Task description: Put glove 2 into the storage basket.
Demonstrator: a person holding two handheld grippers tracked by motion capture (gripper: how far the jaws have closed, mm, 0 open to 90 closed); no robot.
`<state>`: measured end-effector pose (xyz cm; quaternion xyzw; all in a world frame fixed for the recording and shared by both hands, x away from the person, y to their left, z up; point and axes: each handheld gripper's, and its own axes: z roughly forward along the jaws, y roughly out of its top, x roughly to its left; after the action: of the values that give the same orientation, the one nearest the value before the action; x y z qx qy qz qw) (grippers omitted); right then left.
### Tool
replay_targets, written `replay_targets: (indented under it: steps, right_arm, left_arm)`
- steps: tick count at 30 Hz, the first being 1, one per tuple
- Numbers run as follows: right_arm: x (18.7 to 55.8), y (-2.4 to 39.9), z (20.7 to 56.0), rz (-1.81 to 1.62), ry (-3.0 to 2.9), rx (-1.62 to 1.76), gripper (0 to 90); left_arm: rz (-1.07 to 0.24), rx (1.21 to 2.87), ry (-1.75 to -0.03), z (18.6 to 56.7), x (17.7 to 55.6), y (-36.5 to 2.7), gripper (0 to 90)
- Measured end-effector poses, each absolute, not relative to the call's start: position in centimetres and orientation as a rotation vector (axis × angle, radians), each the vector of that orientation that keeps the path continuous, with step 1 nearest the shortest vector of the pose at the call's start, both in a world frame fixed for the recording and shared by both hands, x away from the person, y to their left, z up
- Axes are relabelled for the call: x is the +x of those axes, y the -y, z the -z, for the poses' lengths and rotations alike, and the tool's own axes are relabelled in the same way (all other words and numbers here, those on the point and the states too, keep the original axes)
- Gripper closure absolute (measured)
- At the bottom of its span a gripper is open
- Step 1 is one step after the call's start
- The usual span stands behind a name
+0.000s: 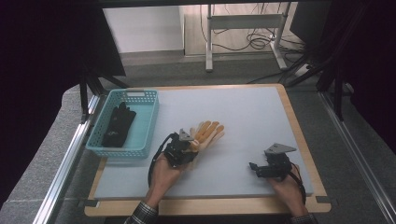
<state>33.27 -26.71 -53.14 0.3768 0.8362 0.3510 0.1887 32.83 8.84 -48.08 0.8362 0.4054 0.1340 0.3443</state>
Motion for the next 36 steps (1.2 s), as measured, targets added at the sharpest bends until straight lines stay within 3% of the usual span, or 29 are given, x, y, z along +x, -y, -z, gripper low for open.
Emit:
replay_targets:
  steps: [24,36]
  right_arm:
    - [33.3,26.7,53.1,-0.987,-2.352,1.059,16.4]
    - [33.3,26.7,53.1,-0.988,-2.352,1.059,16.4]
  left_arm:
    - [-0.488,2.093,-1.217,44.0,35.4,-15.5,70.2]
    - [-0.578,2.042,-1.379,42.7,36.6,-20.7,69.4]
